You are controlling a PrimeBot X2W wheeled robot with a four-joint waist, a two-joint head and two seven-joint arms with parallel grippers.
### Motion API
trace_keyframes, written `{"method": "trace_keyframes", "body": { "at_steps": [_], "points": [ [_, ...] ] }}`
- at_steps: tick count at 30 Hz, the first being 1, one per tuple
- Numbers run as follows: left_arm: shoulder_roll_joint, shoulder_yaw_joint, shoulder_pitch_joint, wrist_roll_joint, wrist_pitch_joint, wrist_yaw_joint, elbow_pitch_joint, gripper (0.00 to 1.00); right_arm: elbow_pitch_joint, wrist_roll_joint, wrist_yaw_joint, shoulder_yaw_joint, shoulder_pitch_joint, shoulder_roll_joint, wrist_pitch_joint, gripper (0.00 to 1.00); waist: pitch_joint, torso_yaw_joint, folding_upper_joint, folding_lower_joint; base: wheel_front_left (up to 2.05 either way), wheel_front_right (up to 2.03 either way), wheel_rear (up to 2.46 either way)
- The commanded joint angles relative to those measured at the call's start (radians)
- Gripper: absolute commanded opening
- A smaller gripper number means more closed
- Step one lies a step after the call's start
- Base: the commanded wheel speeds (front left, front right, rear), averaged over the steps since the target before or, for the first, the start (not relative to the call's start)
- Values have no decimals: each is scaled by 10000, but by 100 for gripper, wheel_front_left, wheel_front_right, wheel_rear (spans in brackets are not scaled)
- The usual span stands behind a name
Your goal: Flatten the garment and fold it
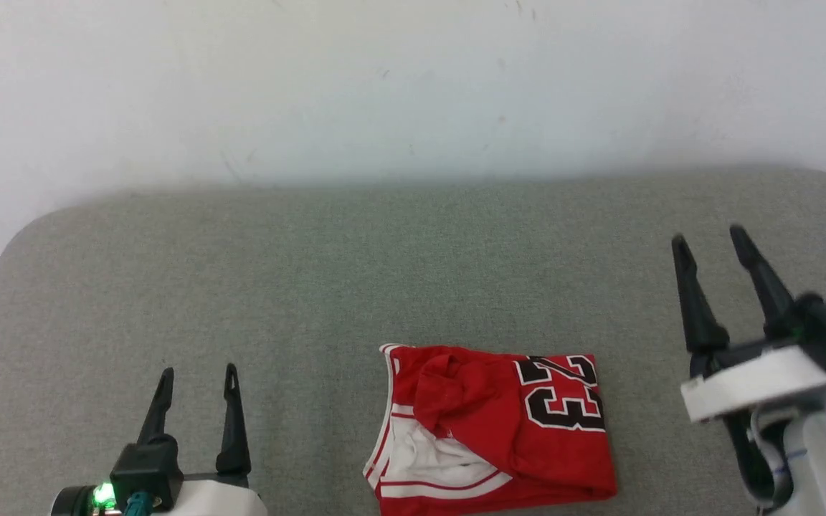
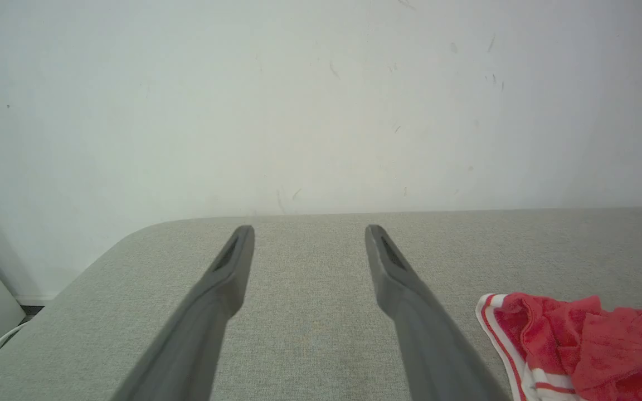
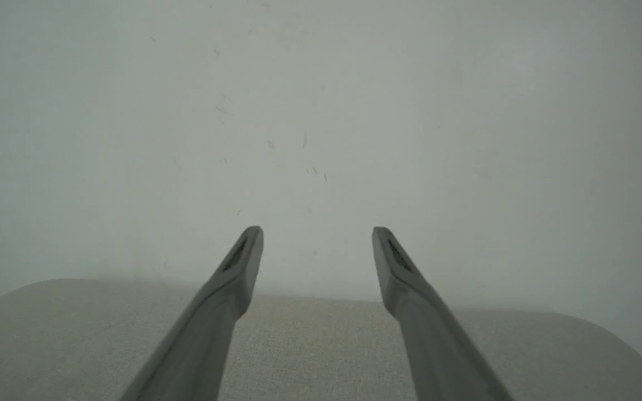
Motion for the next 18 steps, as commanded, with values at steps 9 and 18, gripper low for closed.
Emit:
{"method": "trace_keyframes", "body": {
  "at_steps": [9,18],
  "points": [
    [-32,-41,173,41,-47,-195,-158,100,-1181,-812,-6,-964,2461,1487,-46,100,4,123,0,1,0,0,0],
    [-58,-88,228,47,-47,-200,-109,100,-1785,-1291,-6,-859,3372,1735,1,100,-35,189,0,1,0,0,0]
  ]
}}
